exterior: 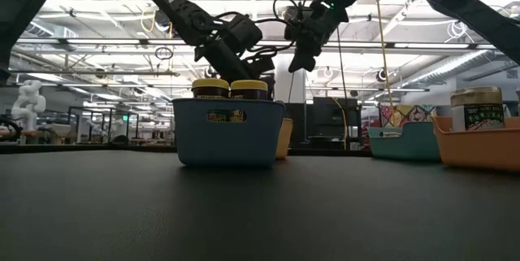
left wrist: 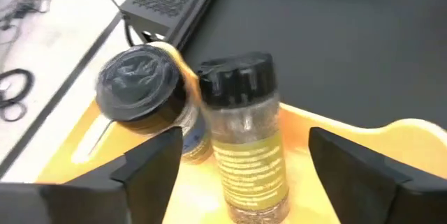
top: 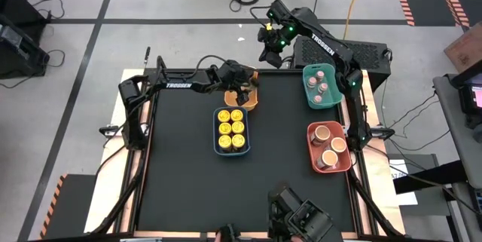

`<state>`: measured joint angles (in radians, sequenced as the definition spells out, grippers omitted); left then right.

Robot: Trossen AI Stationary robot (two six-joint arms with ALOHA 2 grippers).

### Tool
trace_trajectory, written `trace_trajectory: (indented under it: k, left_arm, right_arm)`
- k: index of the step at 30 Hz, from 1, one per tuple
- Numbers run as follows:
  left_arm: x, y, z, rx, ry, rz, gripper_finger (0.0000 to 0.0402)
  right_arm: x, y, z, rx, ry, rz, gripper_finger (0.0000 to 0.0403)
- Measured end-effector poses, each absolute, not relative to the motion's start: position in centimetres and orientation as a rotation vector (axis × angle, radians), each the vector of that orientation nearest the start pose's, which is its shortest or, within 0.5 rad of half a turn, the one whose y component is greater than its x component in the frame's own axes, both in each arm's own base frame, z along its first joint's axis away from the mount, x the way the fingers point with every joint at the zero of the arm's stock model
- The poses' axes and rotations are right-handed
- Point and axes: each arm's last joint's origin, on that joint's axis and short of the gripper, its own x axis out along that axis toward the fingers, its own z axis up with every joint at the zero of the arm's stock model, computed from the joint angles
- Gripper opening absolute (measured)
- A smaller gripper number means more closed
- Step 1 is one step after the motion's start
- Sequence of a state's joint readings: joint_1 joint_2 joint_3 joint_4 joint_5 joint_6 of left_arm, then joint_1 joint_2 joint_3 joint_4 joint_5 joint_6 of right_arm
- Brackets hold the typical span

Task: Sort spices by type
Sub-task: Put the black seasoning bottle into the yellow bin

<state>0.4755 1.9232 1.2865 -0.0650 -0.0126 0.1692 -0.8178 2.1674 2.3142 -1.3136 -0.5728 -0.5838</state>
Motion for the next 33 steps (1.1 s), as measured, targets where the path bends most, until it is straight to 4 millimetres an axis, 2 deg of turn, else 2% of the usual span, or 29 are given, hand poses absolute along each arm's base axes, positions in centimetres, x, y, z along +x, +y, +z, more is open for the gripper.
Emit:
trace_trajectory:
  k: [6, 22, 30, 33]
  left_arm:
    - [37.1, 19.3, 19.2, 0.025, 0.732, 0.447, 0.0341]
    - [37.2, 18.4, 18.7, 0.025, 0.783, 0.413, 0.0343]
    - [38.1, 19.1, 15.7, -0.052, 0.777, 0.449, 0.0343]
    - [38.4, 19.4, 15.3, -0.068, 0.757, 0.476, 0.0343]
  right_arm:
    - [31.1, -30.9, 33.2, 0.226, 0.901, 0.040, 0.0018]
    - [31.1, -30.9, 33.2, 0.227, 0.902, 0.041, 0.0018]
    - [31.5, -30.6, 33.3, 0.242, 0.899, 0.035, 0.0018]
    - [31.7, -30.3, 33.3, 0.240, 0.901, 0.044, 0.0018]
